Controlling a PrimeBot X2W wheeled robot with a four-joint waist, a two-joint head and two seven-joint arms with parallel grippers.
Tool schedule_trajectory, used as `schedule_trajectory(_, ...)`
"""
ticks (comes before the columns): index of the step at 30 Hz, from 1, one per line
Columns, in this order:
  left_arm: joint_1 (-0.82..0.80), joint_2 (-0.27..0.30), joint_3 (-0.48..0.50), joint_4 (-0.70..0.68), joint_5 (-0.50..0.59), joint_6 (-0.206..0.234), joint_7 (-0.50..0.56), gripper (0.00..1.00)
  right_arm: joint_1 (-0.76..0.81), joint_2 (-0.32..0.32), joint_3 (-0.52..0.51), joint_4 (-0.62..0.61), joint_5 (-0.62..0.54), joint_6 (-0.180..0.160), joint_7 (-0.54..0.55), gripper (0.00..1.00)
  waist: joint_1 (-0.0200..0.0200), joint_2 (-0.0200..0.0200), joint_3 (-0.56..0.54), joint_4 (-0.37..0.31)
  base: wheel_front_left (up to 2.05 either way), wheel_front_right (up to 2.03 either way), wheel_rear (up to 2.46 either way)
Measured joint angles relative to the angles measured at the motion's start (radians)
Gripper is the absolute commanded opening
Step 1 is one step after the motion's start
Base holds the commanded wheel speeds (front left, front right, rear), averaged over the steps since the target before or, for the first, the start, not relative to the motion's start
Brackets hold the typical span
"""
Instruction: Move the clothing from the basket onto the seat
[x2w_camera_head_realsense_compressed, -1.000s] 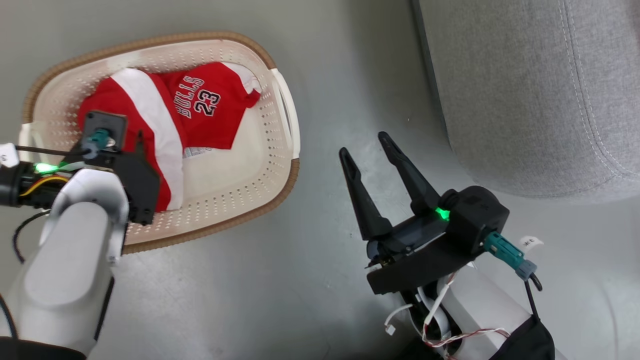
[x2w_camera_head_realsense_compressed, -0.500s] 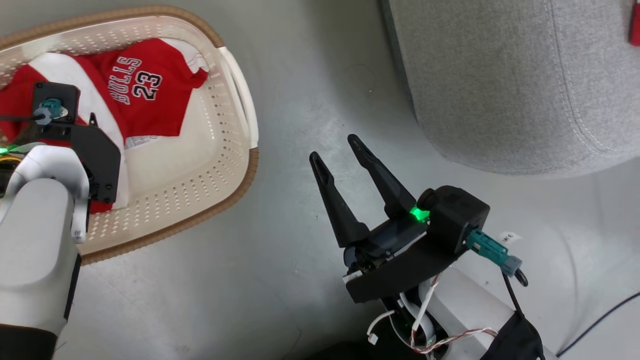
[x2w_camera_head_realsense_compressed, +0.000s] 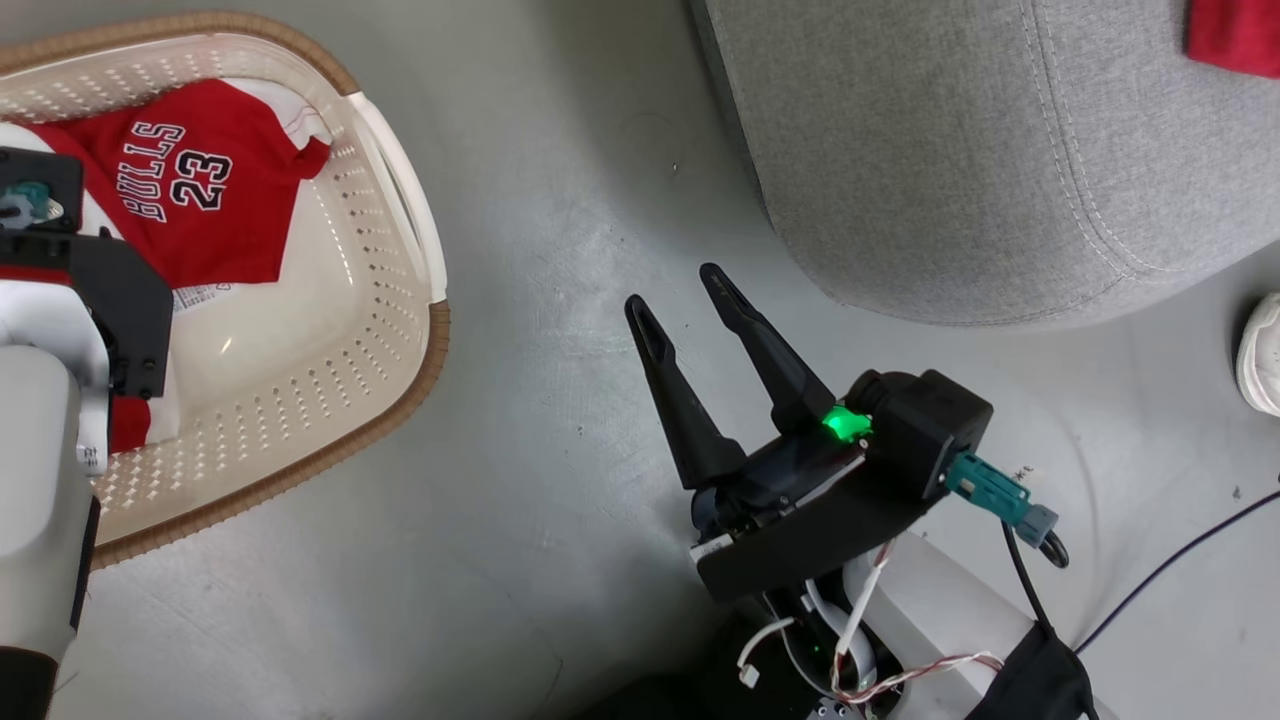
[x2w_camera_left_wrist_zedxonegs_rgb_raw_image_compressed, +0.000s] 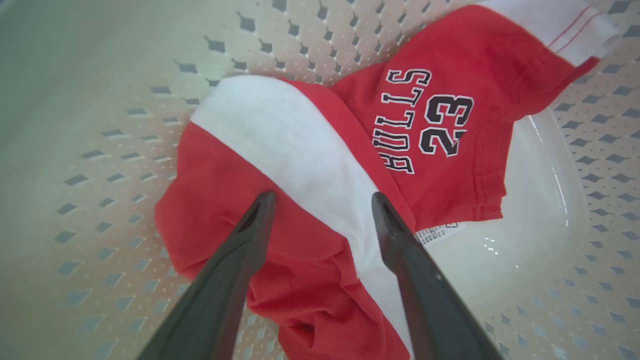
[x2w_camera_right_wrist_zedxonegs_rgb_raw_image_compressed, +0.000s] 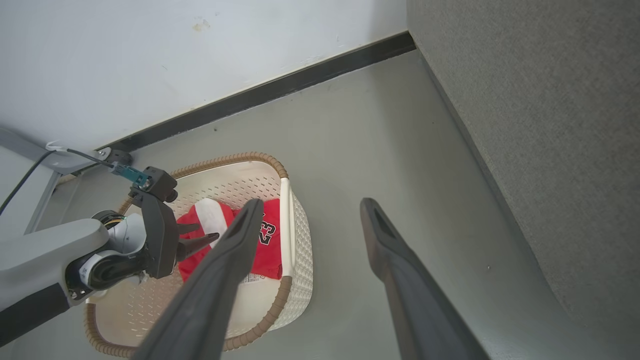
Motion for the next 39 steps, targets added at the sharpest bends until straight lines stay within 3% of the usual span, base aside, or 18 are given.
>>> schedule_trajectory(18, -0.036, 0.022, 0.035, 0.005, 0.028, 0.008, 0.031, 1.00, 0.012, 0.002, 0.005, -0.013, 0.000, 0.000, 0.000, 1.00, 0.0001, 0.0000, 0.071, -0.016, 0.00, 0.00, 0.00)
schedule_trajectory(23, -0.040, -0.002, 0.038, 0.001, 0.027, 0.008, 0.010, 0.47, 0.010, 0.002, 0.001, -0.010, 0.000, 0.000, 0.000, 1.00, -0.0001, 0.0000, 0.076, -0.021, 0.00, 0.00, 0.00)
schedule_trajectory(24, -0.040, -0.007, 0.037, 0.000, 0.027, 0.008, 0.005, 0.44, 0.009, 0.003, 0.000, -0.010, 0.000, 0.000, 0.000, 1.00, -0.0001, -0.0001, 0.076, -0.022, 0.00, 0.00, 0.00)
schedule_trajectory(26, -0.040, -0.016, 0.036, -0.001, 0.027, 0.008, -0.003, 0.26, 0.007, 0.003, -0.003, -0.010, 0.000, 0.000, 0.000, 1.00, -0.0001, -0.0002, 0.077, -0.023, 0.00, 0.00, 0.00)
schedule_trajectory(27, -0.041, -0.017, 0.035, -0.001, 0.027, 0.008, -0.003, 0.02, 0.006, 0.003, -0.003, -0.010, 0.000, 0.000, 0.000, 1.00, -0.0001, -0.0002, 0.078, -0.024, 0.00, 0.00, 0.00)
schedule_trajectory(34, -0.037, -0.024, 0.047, 0.005, 0.011, 0.008, -0.043, 0.00, -0.007, 0.003, -0.014, 0.004, 0.000, 0.000, 0.000, 1.00, -0.0001, -0.0001, 0.076, -0.027, 0.00, 0.00, 0.00)
schedule_trajectory(39, 0.035, -0.103, 0.067, 0.008, -0.041, 0.008, -0.149, 0.00, -0.016, 0.004, -0.061, 0.075, -0.032, 0.000, 0.000, 1.00, -0.0001, -0.0002, 0.039, -0.016, 0.00, 0.00, 0.00)
